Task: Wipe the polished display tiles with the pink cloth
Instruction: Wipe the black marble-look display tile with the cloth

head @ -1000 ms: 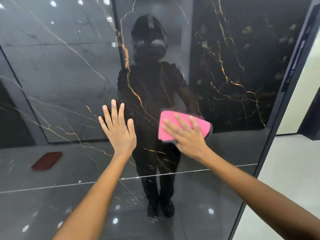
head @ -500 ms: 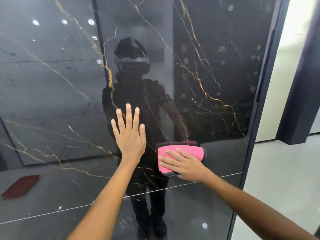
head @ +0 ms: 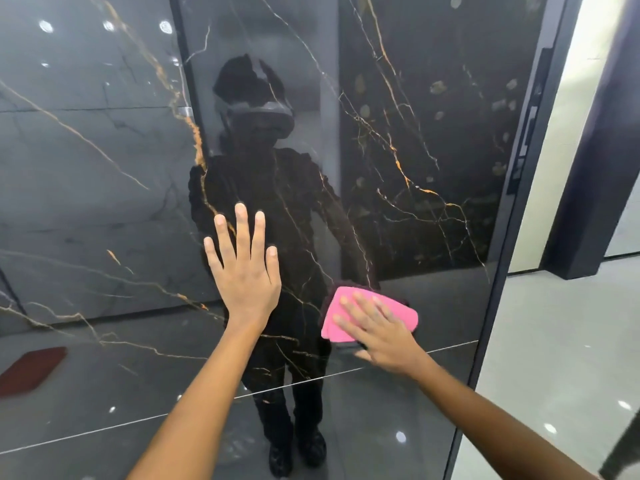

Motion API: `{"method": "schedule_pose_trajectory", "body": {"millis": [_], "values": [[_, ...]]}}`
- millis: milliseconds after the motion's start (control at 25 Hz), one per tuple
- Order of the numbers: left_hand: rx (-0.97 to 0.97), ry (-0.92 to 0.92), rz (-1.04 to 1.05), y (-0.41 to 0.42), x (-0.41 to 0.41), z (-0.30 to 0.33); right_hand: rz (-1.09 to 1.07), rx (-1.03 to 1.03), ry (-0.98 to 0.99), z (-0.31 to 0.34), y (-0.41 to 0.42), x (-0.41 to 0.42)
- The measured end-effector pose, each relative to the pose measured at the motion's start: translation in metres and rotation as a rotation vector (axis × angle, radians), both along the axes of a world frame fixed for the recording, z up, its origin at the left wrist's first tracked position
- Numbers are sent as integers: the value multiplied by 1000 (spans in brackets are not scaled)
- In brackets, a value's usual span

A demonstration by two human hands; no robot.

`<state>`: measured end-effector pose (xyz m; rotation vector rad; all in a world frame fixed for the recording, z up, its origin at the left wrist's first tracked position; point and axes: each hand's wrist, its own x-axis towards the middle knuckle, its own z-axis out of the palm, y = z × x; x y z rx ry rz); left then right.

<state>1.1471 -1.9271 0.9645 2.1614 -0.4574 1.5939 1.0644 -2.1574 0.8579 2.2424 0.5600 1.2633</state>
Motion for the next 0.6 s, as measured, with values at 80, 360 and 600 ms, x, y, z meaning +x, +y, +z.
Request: {"method": "schedule_pose_trajectory", "body": {"millis": [80,360,600], "values": [[2,-2,10,0,0,-1,67,171,-105,60,-23,5],[3,-19,27,-1,1,0,83,632,-240,79,46,23],[5,-25,22,0,1,0,136,564,-309,107,-16,18]]}}
